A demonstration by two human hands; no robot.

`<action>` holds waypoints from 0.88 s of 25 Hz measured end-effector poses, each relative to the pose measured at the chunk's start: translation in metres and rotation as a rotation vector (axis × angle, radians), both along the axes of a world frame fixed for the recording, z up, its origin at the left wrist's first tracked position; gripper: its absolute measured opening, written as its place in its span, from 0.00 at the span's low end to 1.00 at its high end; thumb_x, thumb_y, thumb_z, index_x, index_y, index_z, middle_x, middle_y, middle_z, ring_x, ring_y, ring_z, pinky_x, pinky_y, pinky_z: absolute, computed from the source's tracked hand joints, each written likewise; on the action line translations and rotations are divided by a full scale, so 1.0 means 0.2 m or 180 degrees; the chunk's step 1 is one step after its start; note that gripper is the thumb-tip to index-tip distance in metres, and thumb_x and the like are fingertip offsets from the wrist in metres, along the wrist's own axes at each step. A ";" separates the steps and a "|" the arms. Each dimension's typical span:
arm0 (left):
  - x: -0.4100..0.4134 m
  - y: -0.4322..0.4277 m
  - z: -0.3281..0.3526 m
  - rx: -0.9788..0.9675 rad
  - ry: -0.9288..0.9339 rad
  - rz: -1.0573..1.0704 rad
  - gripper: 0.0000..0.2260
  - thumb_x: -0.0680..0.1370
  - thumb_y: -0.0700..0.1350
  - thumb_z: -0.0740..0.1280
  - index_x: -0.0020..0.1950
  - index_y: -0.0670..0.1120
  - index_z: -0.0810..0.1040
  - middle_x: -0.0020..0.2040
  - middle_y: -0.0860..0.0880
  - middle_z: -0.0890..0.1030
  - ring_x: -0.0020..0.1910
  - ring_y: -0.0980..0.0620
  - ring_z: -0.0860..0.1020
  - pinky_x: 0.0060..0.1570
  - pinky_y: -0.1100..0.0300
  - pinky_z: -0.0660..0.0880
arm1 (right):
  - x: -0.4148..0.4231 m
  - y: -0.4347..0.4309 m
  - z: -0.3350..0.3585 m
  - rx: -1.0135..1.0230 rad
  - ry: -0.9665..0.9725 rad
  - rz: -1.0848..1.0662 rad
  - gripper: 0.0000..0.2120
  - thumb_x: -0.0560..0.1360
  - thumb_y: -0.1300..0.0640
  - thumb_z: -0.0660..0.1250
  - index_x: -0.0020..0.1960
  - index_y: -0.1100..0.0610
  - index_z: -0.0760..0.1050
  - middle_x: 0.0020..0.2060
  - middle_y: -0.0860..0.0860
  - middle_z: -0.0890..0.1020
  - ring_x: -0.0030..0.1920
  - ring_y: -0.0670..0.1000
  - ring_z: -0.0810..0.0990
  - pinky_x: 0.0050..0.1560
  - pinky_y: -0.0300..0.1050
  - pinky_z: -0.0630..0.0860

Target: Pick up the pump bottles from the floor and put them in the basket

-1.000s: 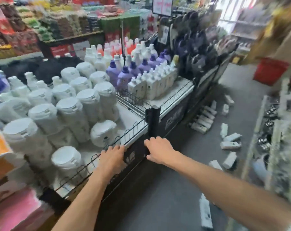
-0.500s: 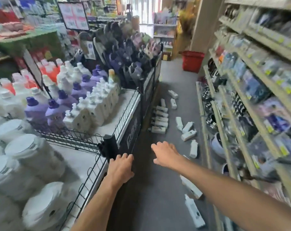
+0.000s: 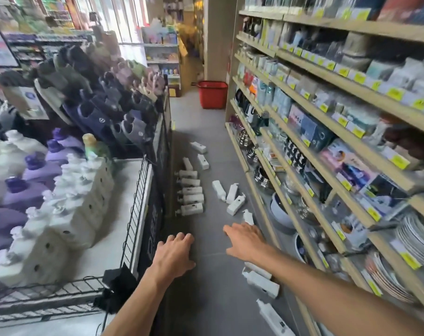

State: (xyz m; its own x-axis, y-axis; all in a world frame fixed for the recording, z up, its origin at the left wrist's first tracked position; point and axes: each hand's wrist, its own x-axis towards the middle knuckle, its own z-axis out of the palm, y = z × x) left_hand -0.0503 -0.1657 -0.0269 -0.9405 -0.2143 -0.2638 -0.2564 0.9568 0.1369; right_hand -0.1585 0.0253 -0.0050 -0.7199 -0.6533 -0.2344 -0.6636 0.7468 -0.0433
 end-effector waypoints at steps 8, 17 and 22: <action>-0.65 -0.34 -0.09 -0.0033 -0.0202 0.0107 0.31 0.73 0.56 0.72 0.74 0.53 0.66 0.67 0.51 0.72 0.66 0.46 0.71 0.62 0.47 0.70 | -0.74 -0.21 -0.10 -0.0191 -0.0192 -0.0182 0.20 0.75 0.46 0.69 0.63 0.52 0.71 0.60 0.52 0.77 0.62 0.58 0.76 0.58 0.54 0.74; -1.32 -0.64 -0.21 0.0099 -0.0427 0.0329 0.32 0.74 0.57 0.72 0.74 0.53 0.65 0.67 0.50 0.72 0.67 0.46 0.71 0.64 0.46 0.69 | -1.54 -0.53 -0.20 -0.0075 -0.0272 -0.0109 0.17 0.75 0.47 0.68 0.61 0.52 0.71 0.59 0.51 0.78 0.60 0.57 0.76 0.55 0.51 0.73; -1.71 -0.90 -0.30 0.0140 -0.0512 0.0317 0.32 0.73 0.57 0.71 0.74 0.53 0.65 0.68 0.50 0.71 0.67 0.45 0.70 0.64 0.45 0.69 | -1.90 -0.79 -0.26 -0.0008 -0.0349 -0.0120 0.19 0.75 0.47 0.68 0.63 0.51 0.71 0.62 0.51 0.77 0.63 0.57 0.75 0.59 0.51 0.72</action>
State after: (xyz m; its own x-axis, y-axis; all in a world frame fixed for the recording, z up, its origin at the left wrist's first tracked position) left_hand -0.3926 -0.3461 -0.0866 -0.8601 -0.2891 -0.4203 -0.3714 0.9197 0.1275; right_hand -0.5383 -0.1327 -0.0565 -0.7141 -0.6270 -0.3114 -0.6263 0.7709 -0.1160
